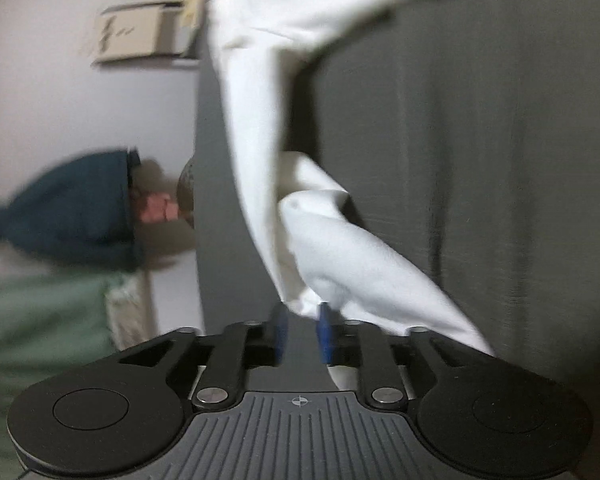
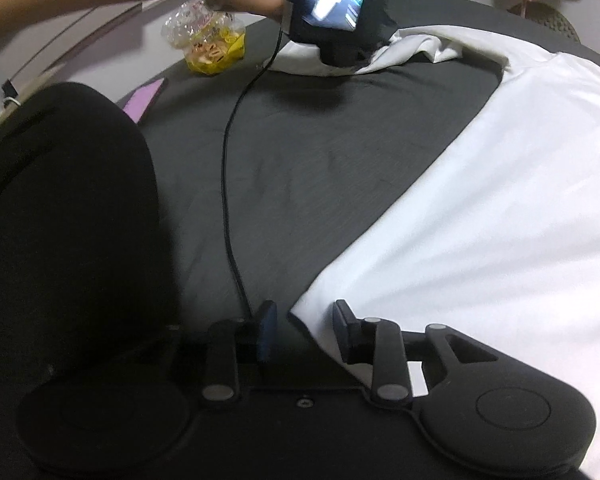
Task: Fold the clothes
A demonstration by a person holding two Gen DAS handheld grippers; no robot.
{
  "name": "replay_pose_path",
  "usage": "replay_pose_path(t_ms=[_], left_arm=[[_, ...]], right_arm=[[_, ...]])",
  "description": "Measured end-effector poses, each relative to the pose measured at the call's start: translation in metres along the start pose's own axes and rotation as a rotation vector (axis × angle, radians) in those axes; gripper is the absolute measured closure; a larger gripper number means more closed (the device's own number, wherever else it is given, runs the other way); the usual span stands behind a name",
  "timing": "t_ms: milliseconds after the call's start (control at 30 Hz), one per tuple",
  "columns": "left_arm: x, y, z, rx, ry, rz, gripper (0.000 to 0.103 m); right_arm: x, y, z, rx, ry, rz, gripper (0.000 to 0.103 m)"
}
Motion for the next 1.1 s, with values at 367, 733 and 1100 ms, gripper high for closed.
replay_pose_path(t_ms=[367, 733, 1100], left_arm=[[-0.088, -0.036, 0.092, -0.376, -0.600, -0.064, 0.001], [-0.105, 0.041, 0.066, -0.639, -0.541, 0.089, 0.051], [-0.124, 0.031, 0.060, -0.662, -0.683, 0.106, 0.101]], right_arm=[[0.005, -0.017, -0.027, 0.015, 0.088, -0.062, 0.064], [0.008, -0.006, -0.032, -0.003, 0.088, -0.041, 0.064], [0.009, -0.002, -0.039, 0.004, 0.120, -0.021, 0.063]])
Point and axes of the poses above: each gripper's, at about its wrist camera, not at the fingertips, and y roughly the way its jaws point, z to its left, x to its top, the point moved 4 cm from there along y, roughly the way its jaws point
